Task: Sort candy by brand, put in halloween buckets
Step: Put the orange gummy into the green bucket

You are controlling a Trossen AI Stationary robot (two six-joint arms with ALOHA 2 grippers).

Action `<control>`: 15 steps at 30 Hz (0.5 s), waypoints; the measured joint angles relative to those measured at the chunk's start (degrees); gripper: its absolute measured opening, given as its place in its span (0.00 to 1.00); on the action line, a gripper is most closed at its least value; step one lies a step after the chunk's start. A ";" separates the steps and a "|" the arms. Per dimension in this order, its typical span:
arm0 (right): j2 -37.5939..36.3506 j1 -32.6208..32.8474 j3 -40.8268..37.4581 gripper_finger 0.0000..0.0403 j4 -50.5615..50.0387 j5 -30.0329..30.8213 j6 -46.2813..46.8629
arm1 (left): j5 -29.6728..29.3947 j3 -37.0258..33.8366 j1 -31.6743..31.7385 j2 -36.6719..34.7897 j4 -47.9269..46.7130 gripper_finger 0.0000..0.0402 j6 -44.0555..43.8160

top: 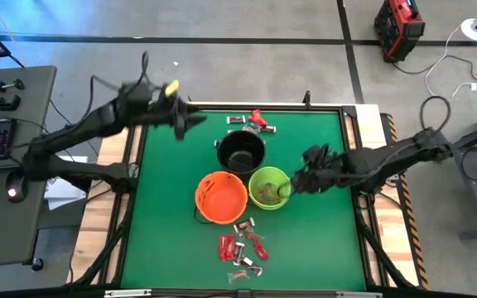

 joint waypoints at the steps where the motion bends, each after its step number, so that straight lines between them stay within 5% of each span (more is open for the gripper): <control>1: -1.69 -1.63 -2.03 0.55 2.81 -0.03 -1.48 | 3.18 0.00 3.17 1.63 0.17 0.55 -0.66; 10: -11.21 -14.53 -12.69 0.55 29.38 -8.63 -14.04 | 16.30 6.28 17.47 21.24 0.38 0.55 4.14; 15: -10.60 -17.83 -13.20 0.55 32.15 -12.05 -16.06 | 21.17 13.19 22.42 32.68 -4.20 0.55 12.07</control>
